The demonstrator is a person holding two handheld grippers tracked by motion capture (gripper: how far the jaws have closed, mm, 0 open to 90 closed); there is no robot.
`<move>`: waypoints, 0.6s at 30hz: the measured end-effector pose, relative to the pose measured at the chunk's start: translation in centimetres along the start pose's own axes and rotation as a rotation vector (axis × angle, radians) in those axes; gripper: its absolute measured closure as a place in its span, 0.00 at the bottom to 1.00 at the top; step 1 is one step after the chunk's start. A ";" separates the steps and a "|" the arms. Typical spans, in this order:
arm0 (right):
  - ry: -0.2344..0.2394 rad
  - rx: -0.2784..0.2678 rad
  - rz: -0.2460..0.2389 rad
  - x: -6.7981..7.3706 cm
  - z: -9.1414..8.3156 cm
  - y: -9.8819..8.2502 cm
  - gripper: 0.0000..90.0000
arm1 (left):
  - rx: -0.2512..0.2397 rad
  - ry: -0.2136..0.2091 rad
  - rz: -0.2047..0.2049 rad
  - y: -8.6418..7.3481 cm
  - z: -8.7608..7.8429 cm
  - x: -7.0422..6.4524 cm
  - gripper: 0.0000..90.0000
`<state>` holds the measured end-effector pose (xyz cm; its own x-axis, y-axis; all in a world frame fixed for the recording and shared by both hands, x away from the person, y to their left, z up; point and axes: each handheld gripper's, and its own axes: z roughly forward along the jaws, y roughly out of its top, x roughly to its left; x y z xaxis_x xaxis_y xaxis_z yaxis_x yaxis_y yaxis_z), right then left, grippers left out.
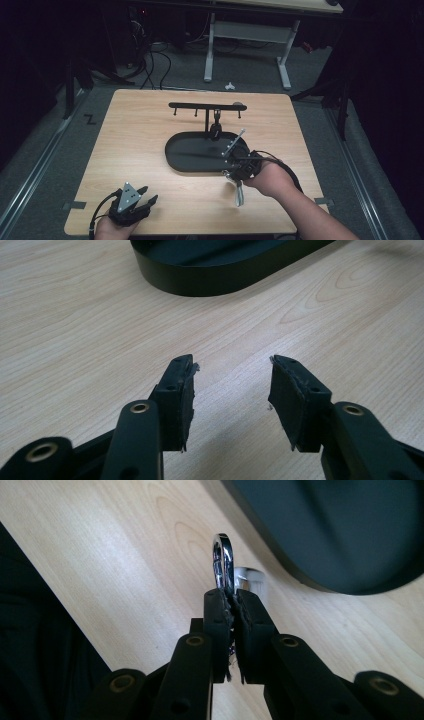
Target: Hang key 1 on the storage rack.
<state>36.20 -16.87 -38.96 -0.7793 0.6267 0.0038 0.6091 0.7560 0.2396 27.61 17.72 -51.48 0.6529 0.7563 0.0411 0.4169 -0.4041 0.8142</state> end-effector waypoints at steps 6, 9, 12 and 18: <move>-0.024 -0.030 0.026 -1.0 -1.5 -0.5 0.94 | 0.006 -0.005 0.002 0.0 0.1 0.0 0.59; -0.035 -0.045 0.041 -1.7 -2.2 -0.7 0.94 | 0.006 -0.007 0.002 0.0 0.0 0.0 0.59; -0.050 -0.053 0.062 -2.4 -3.0 -0.9 0.94 | 0.006 -0.008 0.001 -0.1 0.1 0.0 0.59; -0.081 -0.070 0.101 -3.8 -4.5 -1.0 0.94 | 0.010 -0.011 0.007 -0.1 0.2 -0.1 0.59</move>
<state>37.86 -20.86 -34.80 -0.6986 0.7140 -0.0466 0.6697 0.6754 0.3089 27.65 17.55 -51.68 0.6629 0.7476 0.0404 0.4184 -0.4147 0.8081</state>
